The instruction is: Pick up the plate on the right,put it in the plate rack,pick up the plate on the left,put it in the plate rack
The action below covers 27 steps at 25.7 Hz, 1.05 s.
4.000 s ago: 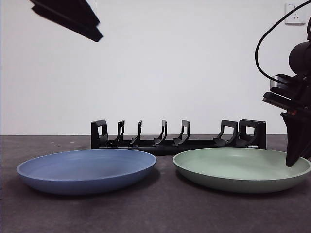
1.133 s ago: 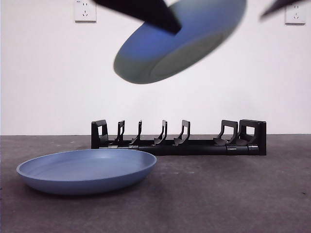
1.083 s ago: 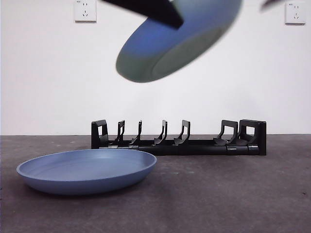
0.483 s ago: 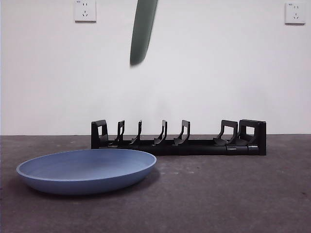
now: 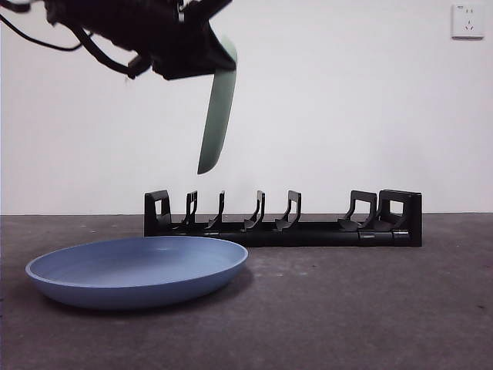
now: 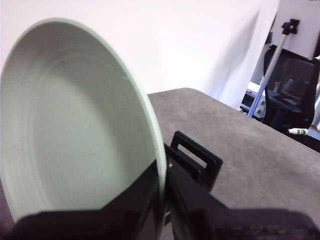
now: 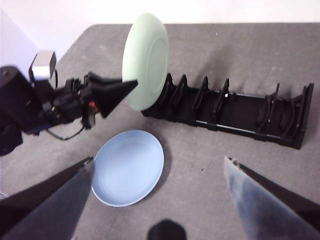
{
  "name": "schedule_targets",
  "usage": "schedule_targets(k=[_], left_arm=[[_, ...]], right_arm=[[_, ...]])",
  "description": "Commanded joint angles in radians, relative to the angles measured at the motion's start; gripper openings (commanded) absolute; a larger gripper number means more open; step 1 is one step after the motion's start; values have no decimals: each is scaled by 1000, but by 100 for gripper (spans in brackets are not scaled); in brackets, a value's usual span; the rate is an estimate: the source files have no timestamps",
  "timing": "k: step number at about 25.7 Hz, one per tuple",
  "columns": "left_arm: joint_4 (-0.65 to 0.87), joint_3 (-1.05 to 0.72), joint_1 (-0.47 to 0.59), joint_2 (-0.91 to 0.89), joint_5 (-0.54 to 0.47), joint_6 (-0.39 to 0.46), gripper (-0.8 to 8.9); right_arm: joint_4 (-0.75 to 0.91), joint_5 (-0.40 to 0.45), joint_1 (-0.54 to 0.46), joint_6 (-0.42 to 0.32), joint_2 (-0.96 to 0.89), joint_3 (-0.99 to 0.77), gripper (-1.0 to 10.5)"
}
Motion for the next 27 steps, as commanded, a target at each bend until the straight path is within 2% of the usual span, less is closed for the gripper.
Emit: schedule_targets(k=[1, 12, 15, 19, 23, 25, 27], left_arm=[[23, 35, 10, 42, 19, 0, -6], [20, 84, 40, 169, 11, 18, -6], [-24, 84, 47, 187, 11, 66, -6], [-63, 84, 47, 220, 7, 84, -6], [-80, 84, 38, 231, -40, 86, -2], [-83, 84, 35, 231, -29, 84, 15], [-83, 84, 31, 230, -4, 81, 165]], right_arm=[[-8, -3, 1, -18, -1, -5, 441], [-40, -2, 1, -44, 0, -7, 441], [-40, -2, 1, -53, 0, -7, 441], [-40, -3, 1, -60, 0, -7, 441], [-53, -3, 1, -66, 0, -8, 441], [-55, -3, 1, -67, 3, -8, 441], [-60, -3, 1, -66, 6, -8, 441]])
